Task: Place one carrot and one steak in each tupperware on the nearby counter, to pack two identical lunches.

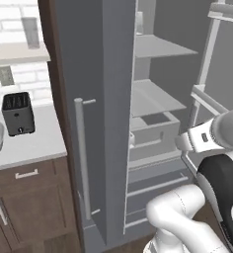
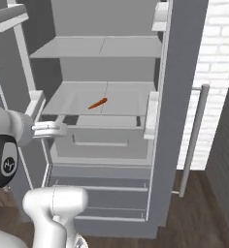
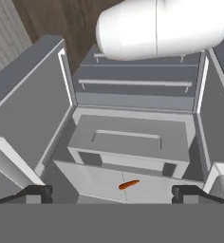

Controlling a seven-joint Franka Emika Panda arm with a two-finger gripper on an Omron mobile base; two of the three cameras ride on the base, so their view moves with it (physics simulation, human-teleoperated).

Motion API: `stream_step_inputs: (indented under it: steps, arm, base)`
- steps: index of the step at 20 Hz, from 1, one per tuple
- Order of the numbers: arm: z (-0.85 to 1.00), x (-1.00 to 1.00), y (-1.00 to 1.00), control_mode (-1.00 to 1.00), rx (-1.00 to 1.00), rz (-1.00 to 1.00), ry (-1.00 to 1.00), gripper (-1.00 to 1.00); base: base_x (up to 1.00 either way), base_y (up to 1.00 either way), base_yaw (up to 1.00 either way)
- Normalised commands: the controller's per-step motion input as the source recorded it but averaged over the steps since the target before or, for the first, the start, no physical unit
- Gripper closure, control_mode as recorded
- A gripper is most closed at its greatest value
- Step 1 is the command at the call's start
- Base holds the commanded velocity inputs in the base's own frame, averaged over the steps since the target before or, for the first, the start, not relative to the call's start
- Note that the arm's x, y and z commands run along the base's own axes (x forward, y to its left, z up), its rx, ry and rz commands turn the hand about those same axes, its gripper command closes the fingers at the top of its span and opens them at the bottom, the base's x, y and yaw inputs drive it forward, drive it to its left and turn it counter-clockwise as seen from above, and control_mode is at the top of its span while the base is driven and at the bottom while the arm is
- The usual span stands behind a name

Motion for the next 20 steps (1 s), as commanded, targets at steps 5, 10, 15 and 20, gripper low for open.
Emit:
stream_step_inputs:
  steps: [5,10,15,20]
  arm:
    - [0.00,0.00,0.00,1.00,0.00,0.00,0.00,-1.00]
    - [0.00,0.00,0.00,1.00,0.00,0.00,0.00,-1.00]
    - [0.00,0.00,0.00,1.00,0.00,0.00,0.00,-1.00]
    - [0.00,0.00,0.00,1.00,0.00,0.00,0.00,-1.00]
  base:
    - [0.39,-0.29,0.19]
    - [0.16,-0.39,0.18]
    - [0.45,0.03,0.09]
    - [0.66,0.00,0.04]
